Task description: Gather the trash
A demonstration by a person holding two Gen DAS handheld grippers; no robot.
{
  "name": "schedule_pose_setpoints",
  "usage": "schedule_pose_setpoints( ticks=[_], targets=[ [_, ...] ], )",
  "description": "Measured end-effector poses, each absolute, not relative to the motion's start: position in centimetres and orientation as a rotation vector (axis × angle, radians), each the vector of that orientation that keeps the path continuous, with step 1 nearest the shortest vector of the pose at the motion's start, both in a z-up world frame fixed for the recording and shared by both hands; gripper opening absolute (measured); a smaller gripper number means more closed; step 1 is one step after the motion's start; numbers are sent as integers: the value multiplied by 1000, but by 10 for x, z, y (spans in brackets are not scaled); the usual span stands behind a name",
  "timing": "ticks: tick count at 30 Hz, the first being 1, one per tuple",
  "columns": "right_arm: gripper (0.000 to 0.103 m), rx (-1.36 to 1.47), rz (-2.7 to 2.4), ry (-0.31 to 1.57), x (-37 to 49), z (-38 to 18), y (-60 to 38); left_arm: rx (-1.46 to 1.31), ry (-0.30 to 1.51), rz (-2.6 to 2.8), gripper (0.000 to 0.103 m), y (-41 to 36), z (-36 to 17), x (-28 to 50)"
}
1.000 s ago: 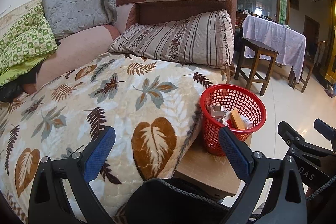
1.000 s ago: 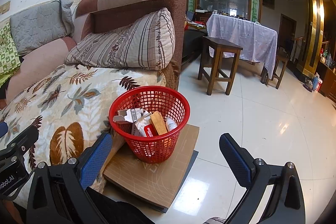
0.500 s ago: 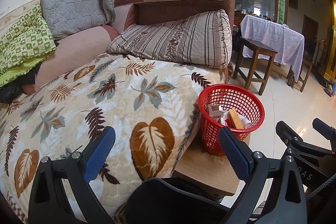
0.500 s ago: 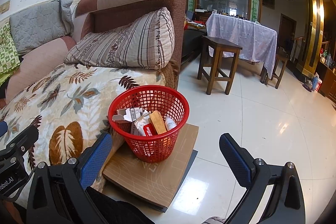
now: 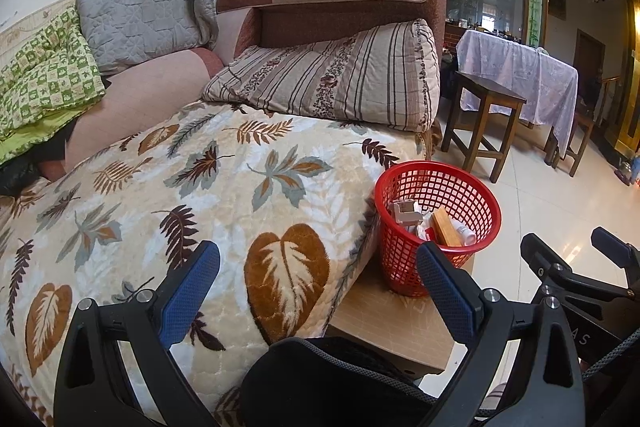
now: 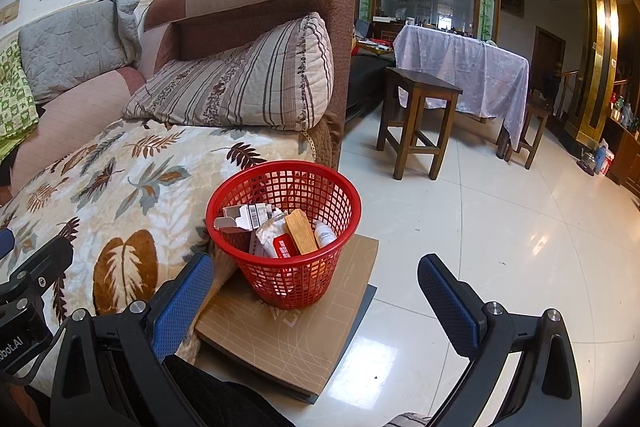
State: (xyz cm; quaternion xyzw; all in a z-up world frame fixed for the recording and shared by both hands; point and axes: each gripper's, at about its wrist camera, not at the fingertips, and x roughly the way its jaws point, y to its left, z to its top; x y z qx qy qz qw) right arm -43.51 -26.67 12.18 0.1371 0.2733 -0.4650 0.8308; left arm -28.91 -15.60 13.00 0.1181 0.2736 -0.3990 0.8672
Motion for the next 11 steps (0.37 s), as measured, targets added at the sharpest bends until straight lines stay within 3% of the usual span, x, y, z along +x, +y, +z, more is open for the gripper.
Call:
schedule_pose_setpoints(
  ticks=[11],
  targets=[
    [103, 229, -880, 640, -414, 118, -266, 162, 608, -806, 98, -141, 129, -268]
  ],
)
